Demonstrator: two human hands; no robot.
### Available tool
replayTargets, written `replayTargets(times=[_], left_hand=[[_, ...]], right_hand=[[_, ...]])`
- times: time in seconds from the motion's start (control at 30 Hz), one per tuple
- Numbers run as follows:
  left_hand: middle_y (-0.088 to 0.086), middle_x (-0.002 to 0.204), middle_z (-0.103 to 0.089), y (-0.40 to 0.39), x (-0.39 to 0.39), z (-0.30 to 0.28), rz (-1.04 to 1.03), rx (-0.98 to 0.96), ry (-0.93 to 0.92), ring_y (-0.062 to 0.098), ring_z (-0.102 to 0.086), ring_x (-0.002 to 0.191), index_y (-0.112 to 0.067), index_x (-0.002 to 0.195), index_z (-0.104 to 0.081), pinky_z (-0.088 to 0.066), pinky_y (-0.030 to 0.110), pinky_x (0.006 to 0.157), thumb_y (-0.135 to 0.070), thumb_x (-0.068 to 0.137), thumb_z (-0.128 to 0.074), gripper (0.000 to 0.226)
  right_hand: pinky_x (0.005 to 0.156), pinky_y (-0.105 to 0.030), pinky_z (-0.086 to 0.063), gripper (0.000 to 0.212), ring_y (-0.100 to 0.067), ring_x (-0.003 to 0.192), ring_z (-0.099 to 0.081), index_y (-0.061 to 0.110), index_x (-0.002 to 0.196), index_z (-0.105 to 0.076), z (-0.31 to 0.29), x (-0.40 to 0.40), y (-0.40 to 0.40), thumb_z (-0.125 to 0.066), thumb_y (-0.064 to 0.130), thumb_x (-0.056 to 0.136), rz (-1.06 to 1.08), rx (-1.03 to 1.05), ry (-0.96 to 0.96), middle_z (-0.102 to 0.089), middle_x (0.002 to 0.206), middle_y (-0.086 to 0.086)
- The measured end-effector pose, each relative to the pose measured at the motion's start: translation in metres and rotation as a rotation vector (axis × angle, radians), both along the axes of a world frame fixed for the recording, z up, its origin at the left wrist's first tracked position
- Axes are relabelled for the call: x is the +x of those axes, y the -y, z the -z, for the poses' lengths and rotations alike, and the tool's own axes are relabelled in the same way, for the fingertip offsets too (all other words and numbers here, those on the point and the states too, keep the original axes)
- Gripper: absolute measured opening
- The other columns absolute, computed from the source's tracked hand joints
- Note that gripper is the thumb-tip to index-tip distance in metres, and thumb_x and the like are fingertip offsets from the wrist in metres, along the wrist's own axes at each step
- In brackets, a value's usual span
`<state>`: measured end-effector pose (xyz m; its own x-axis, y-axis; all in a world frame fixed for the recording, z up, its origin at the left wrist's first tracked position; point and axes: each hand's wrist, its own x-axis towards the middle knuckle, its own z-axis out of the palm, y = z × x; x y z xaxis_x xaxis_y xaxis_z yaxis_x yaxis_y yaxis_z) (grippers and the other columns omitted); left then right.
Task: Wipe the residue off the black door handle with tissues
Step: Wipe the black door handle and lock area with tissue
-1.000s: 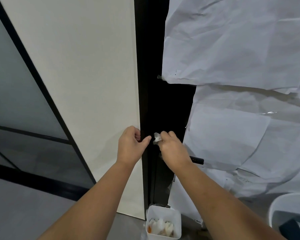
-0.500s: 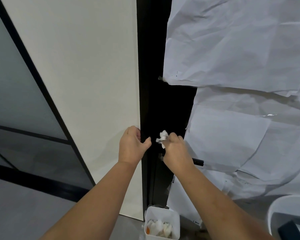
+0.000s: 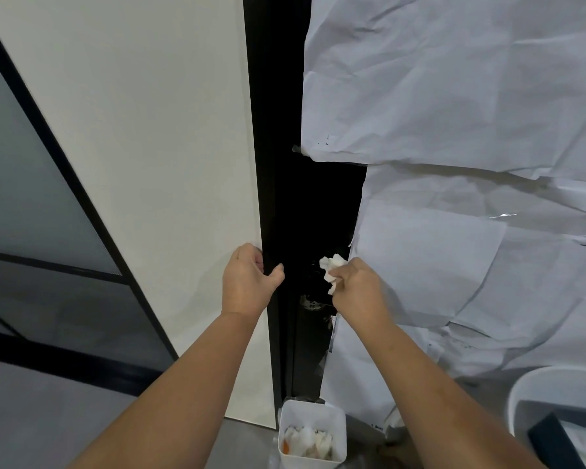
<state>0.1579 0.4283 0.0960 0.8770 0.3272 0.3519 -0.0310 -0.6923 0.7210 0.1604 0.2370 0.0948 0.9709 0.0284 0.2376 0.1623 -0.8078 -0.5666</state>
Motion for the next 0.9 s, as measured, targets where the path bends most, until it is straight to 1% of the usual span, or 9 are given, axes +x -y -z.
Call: replayTargets(times=[0.07, 0.13, 0.2, 0.33, 0.47, 0.57, 0.63, 0.77, 0.9], left_hand=[[0.001, 0.075, -0.052, 0.000, 0.000, -0.001, -0.002, -0.005, -0.005, 0.014, -0.046, 0.066, -0.016, 0.076, -0.046, -0.040, 0.021, 0.055, -0.030, 0.077, -0.076, 0.033], [0.001, 0.075, -0.051, 0.001, 0.000, -0.001, 0.001, -0.006, -0.003, 0.014, -0.045, 0.065, -0.017, 0.075, -0.045, -0.040, 0.021, 0.055, -0.029, 0.077, -0.076, 0.034], [0.001, 0.075, -0.051, 0.002, -0.001, -0.002, 0.001, -0.010, -0.005, 0.014, -0.045, 0.065, -0.018, 0.075, -0.044, -0.040, 0.022, 0.055, -0.029, 0.077, -0.076, 0.034], [0.003, 0.076, -0.053, 0.002, -0.001, -0.003, 0.001, -0.023, -0.021, 0.016, -0.048, 0.066, -0.017, 0.075, -0.044, -0.045, 0.027, 0.057, -0.029, 0.078, -0.076, 0.034], [0.002, 0.078, -0.053, 0.001, -0.002, -0.004, 0.013, -0.011, -0.023, 0.020, -0.051, 0.069, -0.016, 0.076, -0.045, -0.045, 0.027, 0.058, -0.030, 0.079, -0.075, 0.034], [0.002, 0.079, -0.052, 0.001, -0.002, -0.003, 0.012, -0.005, -0.029, 0.018, -0.050, 0.068, -0.017, 0.078, -0.044, -0.043, 0.023, 0.057, -0.030, 0.080, -0.074, 0.033], [0.001, 0.079, -0.052, 0.002, -0.001, -0.002, 0.007, 0.002, -0.025, 0.018, -0.050, 0.068, -0.016, 0.079, -0.045, -0.043, 0.023, 0.057, -0.031, 0.080, -0.074, 0.033], [0.000, 0.079, -0.052, 0.002, -0.002, -0.001, 0.002, -0.005, -0.020, 0.015, -0.047, 0.067, -0.017, 0.079, -0.045, -0.039, 0.019, 0.055, -0.031, 0.080, -0.075, 0.033], [0.000, 0.078, -0.051, 0.003, -0.003, -0.001, -0.004, -0.006, -0.026, 0.012, -0.045, 0.065, -0.018, 0.078, -0.044, -0.036, 0.016, 0.054, -0.031, 0.080, -0.075, 0.033]], right_hand=[[0.075, -0.018, -0.043, 0.033, -0.022, 0.089, -0.057, 0.011, 0.115, -0.066, 0.001, -0.001, -0.010, -0.056, 0.001, 0.086, -0.078, -0.051, 0.044, -0.055, 0.106, -0.007], [0.081, -0.017, -0.041, 0.039, -0.022, 0.097, -0.057, 0.013, 0.125, -0.060, 0.002, -0.002, -0.019, -0.054, 0.002, 0.088, -0.143, -0.103, 0.035, -0.054, 0.115, -0.007], [0.081, -0.013, -0.039, 0.044, -0.020, 0.103, -0.056, 0.014, 0.130, -0.056, 0.001, 0.001, -0.023, -0.055, 0.000, 0.088, -0.117, -0.078, -0.037, -0.053, 0.120, -0.004], [0.087, -0.024, -0.047, 0.039, -0.024, 0.102, -0.059, 0.012, 0.121, -0.063, -0.007, 0.007, -0.024, -0.057, -0.002, 0.085, -0.024, -0.004, -0.102, -0.057, 0.118, -0.006], [0.086, -0.029, -0.049, 0.034, -0.027, 0.099, -0.061, 0.005, 0.118, -0.061, -0.014, 0.005, -0.017, -0.056, 0.000, 0.084, 0.030, -0.115, -0.195, -0.061, 0.113, -0.013], [0.074, -0.025, -0.045, 0.032, -0.029, 0.092, -0.061, 0.004, 0.115, -0.064, -0.012, -0.004, -0.004, -0.049, -0.001, 0.087, 0.082, -0.014, -0.098, -0.062, 0.110, -0.016], [0.075, -0.023, -0.044, 0.032, -0.027, 0.092, -0.060, 0.004, 0.115, -0.065, -0.010, -0.008, -0.002, -0.047, -0.001, 0.089, 0.076, 0.035, -0.014, -0.062, 0.110, -0.013], [0.085, -0.022, -0.042, 0.036, -0.027, 0.102, -0.057, 0.009, 0.120, -0.065, -0.005, -0.002, -0.014, -0.050, -0.001, 0.088, -0.078, -0.073, -0.037, -0.057, 0.118, -0.011], [0.086, -0.029, -0.048, 0.036, -0.027, 0.099, -0.057, 0.011, 0.117, -0.066, -0.006, 0.004, -0.023, -0.049, 0.002, 0.086, -0.034, -0.175, -0.102, -0.057, 0.117, -0.012]])
